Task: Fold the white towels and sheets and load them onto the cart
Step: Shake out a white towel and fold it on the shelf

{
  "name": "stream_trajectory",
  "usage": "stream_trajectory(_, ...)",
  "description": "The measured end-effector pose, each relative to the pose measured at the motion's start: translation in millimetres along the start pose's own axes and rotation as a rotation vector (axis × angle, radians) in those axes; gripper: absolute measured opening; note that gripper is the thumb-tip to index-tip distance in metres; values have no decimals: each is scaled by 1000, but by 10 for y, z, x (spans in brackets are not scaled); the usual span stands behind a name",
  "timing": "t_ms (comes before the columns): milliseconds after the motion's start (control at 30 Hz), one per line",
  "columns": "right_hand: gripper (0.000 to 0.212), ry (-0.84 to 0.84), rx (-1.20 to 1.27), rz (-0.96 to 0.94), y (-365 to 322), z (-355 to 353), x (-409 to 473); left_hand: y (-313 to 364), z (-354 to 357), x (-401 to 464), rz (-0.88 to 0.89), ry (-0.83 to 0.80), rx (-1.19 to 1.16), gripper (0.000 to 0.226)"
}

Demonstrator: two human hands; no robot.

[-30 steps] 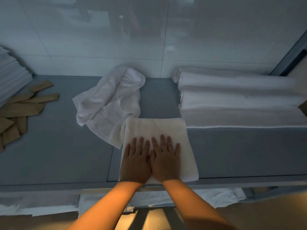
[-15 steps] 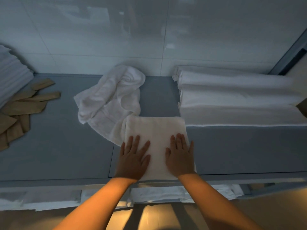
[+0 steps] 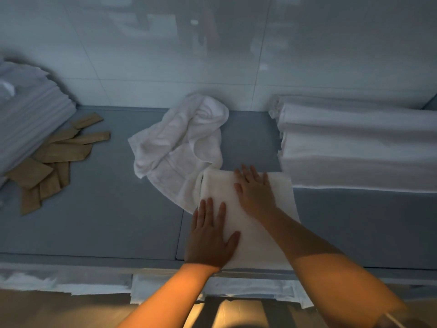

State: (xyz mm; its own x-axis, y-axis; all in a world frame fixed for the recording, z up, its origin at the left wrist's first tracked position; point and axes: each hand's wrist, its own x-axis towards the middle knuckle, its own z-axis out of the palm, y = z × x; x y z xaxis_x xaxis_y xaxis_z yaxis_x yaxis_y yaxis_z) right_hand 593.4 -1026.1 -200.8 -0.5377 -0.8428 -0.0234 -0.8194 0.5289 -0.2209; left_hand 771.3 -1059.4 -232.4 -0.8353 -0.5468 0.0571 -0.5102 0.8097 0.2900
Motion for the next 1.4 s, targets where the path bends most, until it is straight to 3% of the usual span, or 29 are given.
stream_trajectory(100, 44, -174, 261, -346, -357, 85, -22, -7, 23, 25, 14, 27, 7, 83)
stream_trajectory(167, 44, -202, 104, -392, -433, 179, 21, -6, 19, 33, 22, 40, -1, 83)
stream_trajectory(367, 50, -92, -130, -181, -380, 90, 178, -3, -21, 0, -3, 2, 30, 85)
stream_trajectory(500, 53, -26, -211, -92, 130, 96, -228, -11, 5, 5, -20, 7, 31, 84)
stream_trajectory(667, 55, -55, -216, 295, 722, -122, -282, -4, 14, 10, -21, 28, 30, 82)
stream_trajectory(767, 54, 61, -222, 85, 402, -90, -392, -4, 20, 10, -21, 32, 31, 83)
stream_trajectory(867, 54, -14, -176, -122, 87, 140, -775, -17, 28, 10, -19, 35, 29, 82)
stream_trajectory(1067, 55, 60, -71, 287, 351, 159, -1040, -41, 23, 29, -27, 30, -26, 79)
stream_trajectory(1233, 55, -8, 20, 365, 281, 126, -1105, -20, -36, -21, -115, 87, -297, 42)
stream_trajectory(1400, 55, -50, 23, 428, 216, 65, -1323, 76, -118, -191, -182, -26, -279, 42)
